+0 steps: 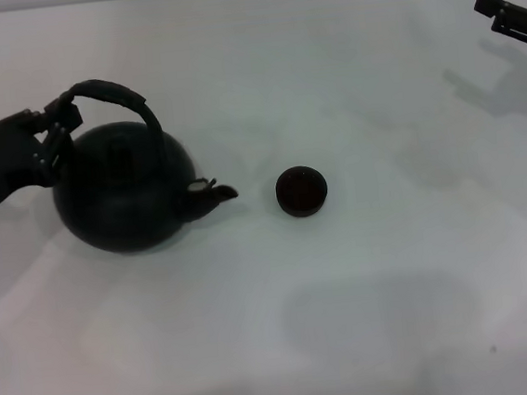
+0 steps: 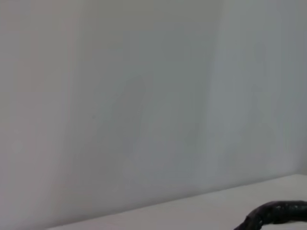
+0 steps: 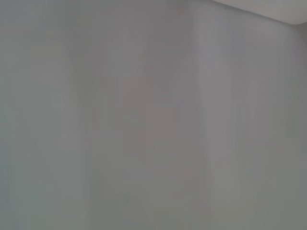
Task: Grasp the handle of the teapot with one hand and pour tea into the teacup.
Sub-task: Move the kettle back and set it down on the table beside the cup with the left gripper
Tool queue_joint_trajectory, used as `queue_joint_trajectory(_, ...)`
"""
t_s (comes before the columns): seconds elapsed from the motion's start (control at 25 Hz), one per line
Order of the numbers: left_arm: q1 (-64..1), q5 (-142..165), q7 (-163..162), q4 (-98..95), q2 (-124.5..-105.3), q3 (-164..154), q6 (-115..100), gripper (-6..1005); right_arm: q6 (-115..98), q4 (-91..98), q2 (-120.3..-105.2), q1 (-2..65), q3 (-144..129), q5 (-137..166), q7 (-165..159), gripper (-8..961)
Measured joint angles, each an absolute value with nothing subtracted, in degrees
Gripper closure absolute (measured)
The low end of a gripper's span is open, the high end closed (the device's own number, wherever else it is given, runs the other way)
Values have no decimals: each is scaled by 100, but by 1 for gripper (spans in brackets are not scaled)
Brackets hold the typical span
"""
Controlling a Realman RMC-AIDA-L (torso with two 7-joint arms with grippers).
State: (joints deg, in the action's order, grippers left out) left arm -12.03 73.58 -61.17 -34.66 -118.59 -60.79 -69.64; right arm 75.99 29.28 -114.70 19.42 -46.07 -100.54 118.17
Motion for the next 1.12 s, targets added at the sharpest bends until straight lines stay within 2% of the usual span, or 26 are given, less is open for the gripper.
queue_joint_trajectory(0.68, -1138, 7269, -5254, -3186, -11905, -6011, -6947, 886, 7586, 2909, -11470, 1907, -4605, -10055, 11821, 95)
queue_joint_trajectory(1.12, -1078, 7199, -5024, -3151, -11900, -6011, -6947, 806, 7615, 2909, -11470, 1915, -4625, -10054, 11806, 96)
